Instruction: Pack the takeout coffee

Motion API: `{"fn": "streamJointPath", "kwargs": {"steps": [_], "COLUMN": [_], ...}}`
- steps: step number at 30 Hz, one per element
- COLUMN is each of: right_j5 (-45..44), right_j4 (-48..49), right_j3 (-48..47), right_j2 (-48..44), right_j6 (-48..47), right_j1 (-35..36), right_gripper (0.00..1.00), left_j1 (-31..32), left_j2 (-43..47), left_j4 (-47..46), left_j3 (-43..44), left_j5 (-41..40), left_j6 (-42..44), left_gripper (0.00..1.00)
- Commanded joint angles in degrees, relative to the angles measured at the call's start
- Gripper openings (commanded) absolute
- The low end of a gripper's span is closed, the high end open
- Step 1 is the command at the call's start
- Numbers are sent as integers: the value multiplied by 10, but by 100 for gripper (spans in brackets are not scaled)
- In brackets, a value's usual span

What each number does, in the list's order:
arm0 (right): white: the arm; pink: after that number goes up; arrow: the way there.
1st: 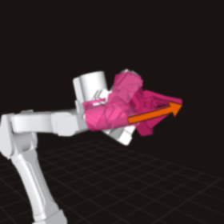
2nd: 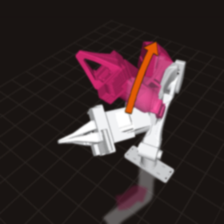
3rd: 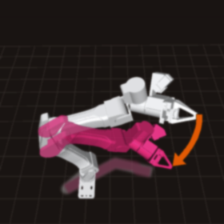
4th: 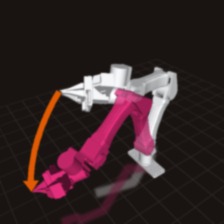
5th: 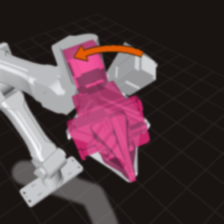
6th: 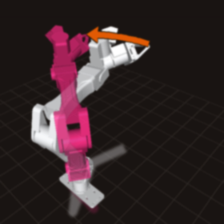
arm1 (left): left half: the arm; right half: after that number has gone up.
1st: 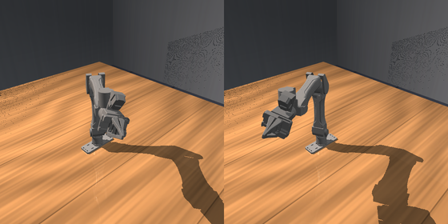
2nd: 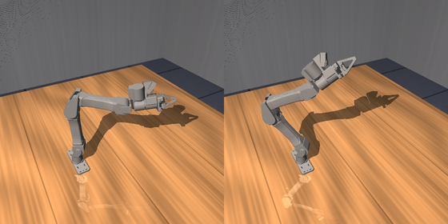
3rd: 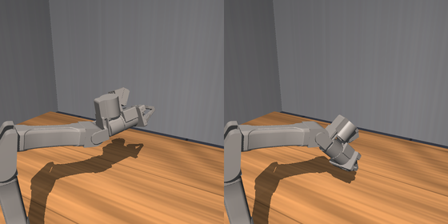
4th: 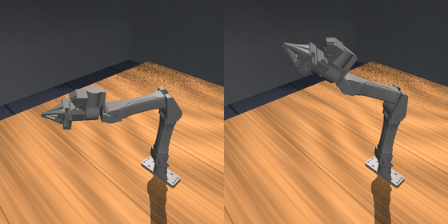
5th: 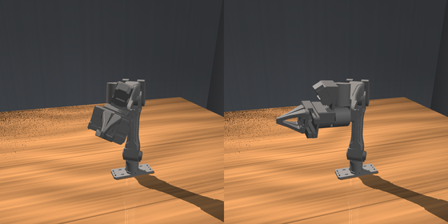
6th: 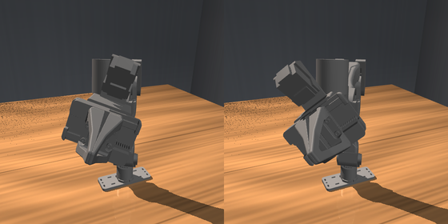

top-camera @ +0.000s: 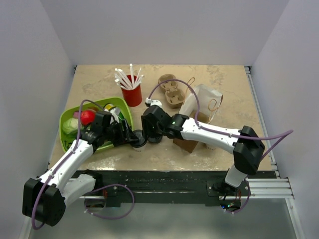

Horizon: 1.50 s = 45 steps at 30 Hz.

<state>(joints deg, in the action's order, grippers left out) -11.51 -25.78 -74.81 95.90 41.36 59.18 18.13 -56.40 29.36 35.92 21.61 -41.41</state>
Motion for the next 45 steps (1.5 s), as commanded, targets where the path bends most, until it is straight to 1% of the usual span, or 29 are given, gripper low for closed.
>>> {"fn": "streamJointPath", "kwargs": {"steps": [1,3,4,6,7,11,14,17,19,21,22,23,24,25,27,28,30,33,38,39,41,45], "right_j5": [-16,-16,-11,-4,3,18,44,79,91,98,101,105,113,113,138,135,127,107,91,89,84,83], "right_j4": [-15,-19,-20,-17,-16,-9,3,24,24,20,23,27,32,34,40,41,14,-14,-22,-20,-16,-30], "right_j3": [-45,-50,-53,-54,-54,-49,-46,-45,-48,-49,-47,-42,-37,-36,-27,-21,-15,4,26,24,15,-29], "right_j2": [-31,-31,-32,-34,-36,-50,-55,-55,-56,-55,-54,-53,-48,-43,-30,-18,-2,32,69,68,63,49], "right_j6": [-27,-33,-38,-63,-70,-88,-99,-110,-107,-105,-106,-107,-105,-103,-102,-97,-81,-67,-59,-60,-64,-81], "right_j1": [-2,-2,-2,-2,-2,-2,-2,-2,-2,-2,-1,-2,-2,-2,-2,-2,-3,-5,-7,-7,-7,-6], "right_gripper": [53,57,58,60,62,62,57,44,44,44,42,35,32,30,28,27,24,24,22,22,22,24], "left_j1": [2,2,2,2,2,2,2,1,1,1,1,1,1,1,0,1,1,1,1,1,1,1], "left_j2": [-3,-6,-6,-2,0,8,16,21,20,16,13,12,12,10,5,2,-5,-13,-22,-25,-29,-42], "left_j4": [-7,-6,-5,-1,2,28,51,62,61,58,52,48,46,39,34,26,18,11,12,11,11,10], "left_j3": [29,37,44,50,57,76,86,87,85,77,74,71,64,62,55,51,41,29,21,20,20,19], "left_j5": [15,14,15,11,8,-20,-57,-74,-74,-68,-62,-60,-59,-58,-57,-53,-46,-46,-51,-52,-55,-58], "left_j6": [0,1,0,2,2,7,9,9,8,8,7,7,5,3,1,-1,-2,-1,6,8,9,14], "left_gripper": [67,71,75,77,79,83,84,84,83,82,80,79,78,75,74,71,69,64,58,55,53,43]}}
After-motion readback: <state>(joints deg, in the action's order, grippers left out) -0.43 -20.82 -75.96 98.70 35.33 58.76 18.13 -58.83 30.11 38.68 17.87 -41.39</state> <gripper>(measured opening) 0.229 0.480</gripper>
